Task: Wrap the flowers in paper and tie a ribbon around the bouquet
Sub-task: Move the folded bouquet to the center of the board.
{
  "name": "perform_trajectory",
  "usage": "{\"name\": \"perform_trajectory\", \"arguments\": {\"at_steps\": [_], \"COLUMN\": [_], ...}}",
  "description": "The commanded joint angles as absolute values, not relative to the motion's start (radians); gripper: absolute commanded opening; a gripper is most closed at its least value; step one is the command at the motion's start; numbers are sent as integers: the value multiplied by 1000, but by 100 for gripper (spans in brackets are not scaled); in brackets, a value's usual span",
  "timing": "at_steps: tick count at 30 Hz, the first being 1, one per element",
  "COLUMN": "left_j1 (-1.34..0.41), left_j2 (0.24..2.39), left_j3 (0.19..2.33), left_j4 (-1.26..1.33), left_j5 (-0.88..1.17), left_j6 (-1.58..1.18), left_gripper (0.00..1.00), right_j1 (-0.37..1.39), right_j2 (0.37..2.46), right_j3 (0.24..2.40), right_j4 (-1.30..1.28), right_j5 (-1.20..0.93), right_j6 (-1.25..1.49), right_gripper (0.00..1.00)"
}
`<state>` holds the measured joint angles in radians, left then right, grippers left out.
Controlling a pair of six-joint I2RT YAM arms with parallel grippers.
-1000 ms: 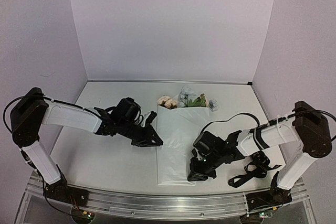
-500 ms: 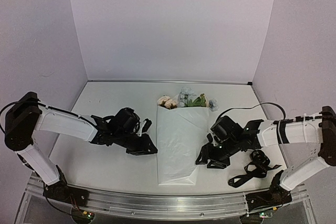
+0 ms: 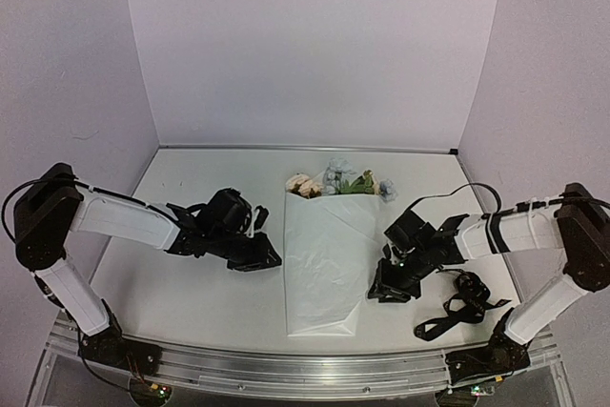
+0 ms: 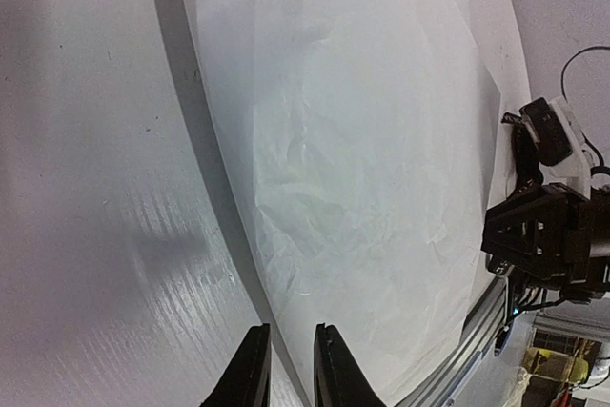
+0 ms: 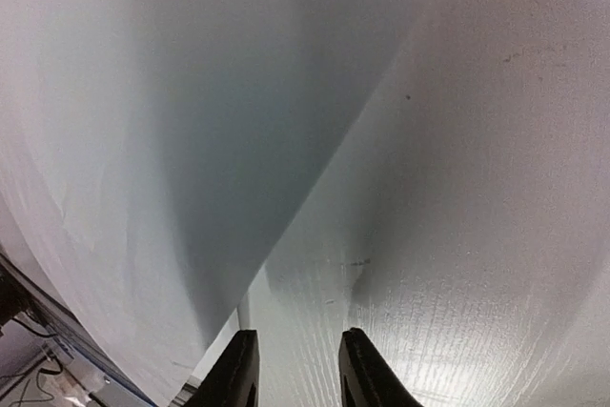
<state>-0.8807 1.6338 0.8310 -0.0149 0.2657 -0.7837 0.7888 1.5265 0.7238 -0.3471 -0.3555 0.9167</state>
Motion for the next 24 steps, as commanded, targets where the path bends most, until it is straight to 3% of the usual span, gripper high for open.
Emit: {"name": "perform_trajectory", "arguments": {"at_steps": [1,6,24], "left_j1": [-856,-837,-729], "left_j2": [1656,1685,1814], "left_j3": [852,864,991], "left_j4": [48,57,56], "left_j5": [276,299,378], "left_j6": [-785,-784,-746], "left_gripper": [18,17,16], "right_j1": [777,771,680], "right_j2": [1585,1638,1827], "right_j3": [761,794,998], "right_j4": [-283,-269,-268], "right_j5": [-353,-362,-437], "right_j6": [919,927,933], "right_gripper": [24,17,14]}}
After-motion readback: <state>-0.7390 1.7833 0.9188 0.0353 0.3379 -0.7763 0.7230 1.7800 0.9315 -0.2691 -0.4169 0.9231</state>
